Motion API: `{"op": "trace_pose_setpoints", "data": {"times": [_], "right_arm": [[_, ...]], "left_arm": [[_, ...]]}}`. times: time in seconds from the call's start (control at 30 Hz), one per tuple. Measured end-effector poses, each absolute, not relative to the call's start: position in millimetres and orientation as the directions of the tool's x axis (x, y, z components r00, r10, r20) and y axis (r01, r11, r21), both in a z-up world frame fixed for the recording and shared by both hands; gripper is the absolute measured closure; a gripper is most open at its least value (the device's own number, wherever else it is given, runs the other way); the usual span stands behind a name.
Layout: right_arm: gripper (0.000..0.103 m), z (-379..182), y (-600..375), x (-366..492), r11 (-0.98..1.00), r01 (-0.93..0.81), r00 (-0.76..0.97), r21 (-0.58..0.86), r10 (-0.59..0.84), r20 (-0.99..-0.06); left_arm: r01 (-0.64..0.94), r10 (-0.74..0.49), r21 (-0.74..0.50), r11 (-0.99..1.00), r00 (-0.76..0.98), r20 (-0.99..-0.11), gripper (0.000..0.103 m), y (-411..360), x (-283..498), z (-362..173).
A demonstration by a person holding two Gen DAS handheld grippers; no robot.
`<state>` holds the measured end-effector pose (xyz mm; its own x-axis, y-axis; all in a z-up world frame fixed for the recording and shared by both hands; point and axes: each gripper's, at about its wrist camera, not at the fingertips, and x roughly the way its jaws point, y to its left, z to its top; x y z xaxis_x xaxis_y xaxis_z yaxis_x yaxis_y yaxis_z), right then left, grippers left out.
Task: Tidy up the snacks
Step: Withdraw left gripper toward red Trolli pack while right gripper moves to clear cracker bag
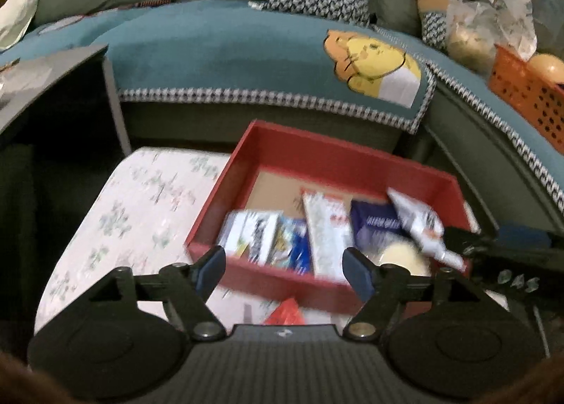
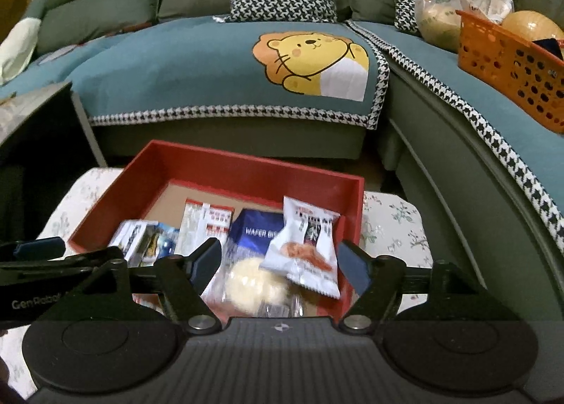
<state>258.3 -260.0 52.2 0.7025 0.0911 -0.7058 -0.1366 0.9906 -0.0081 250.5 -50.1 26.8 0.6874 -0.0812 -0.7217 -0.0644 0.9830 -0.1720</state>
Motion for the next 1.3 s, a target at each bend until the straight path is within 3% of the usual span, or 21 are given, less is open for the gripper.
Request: {"op": "trace_pose_setpoints", "data": {"times": [0.2,0.53,0.7,0.9,1.13,1.2,1.3], "right_arm": [[0.024,46.9,-264.6,234.3,0.989,-0.149,0.663,0.010,0.107,-0.741],[0.020,26.7,-264.5,203.2,0.972,-0.233,0.599,-0.013,0.133,-0.790],[0.020,19.8,-261.9,204.5,0.969,-0.246,0.568,0.009,0.151,-0.809],[0.020,24.5,-254.9,197.6,0.963,-0.269,0.566,0.013,0.169,-0.807],[0.020,28.0,-246.6,179.0,0.955,-0.295,0.557,0.024,0.193,-0.808],[0.020,27.1,-244.9,173.6,0.953,-0.303,0.550,0.029,0.199,-0.811],[0.020,23.8,-242.4,169.4,0.950,-0.310,0.537,0.031,0.202,-0.819]], "left_arm": [[-0.073,-0.106,-0.192,0.979,0.620,-0.777,0.022,-36.0,241.7,1.8],[0.180,-0.216,-0.140,0.974,0.531,-0.820,0.021,-43.6,267.8,-31.0],[0.224,-0.272,-0.184,0.957,0.472,-0.839,0.020,-41.7,268.6,-39.8],[0.243,-0.268,-0.175,0.954,0.430,-0.862,0.018,-38.5,241.4,-40.6],[0.307,-0.166,-0.023,0.952,0.449,-0.878,0.016,-58.6,233.7,-47.4],[0.314,-0.132,0.019,0.949,0.454,-0.881,0.009,-63.5,235.7,-55.7],[0.276,-0.145,-0.019,0.961,0.445,-0.884,0.017,-58.2,238.4,-53.8]]}}
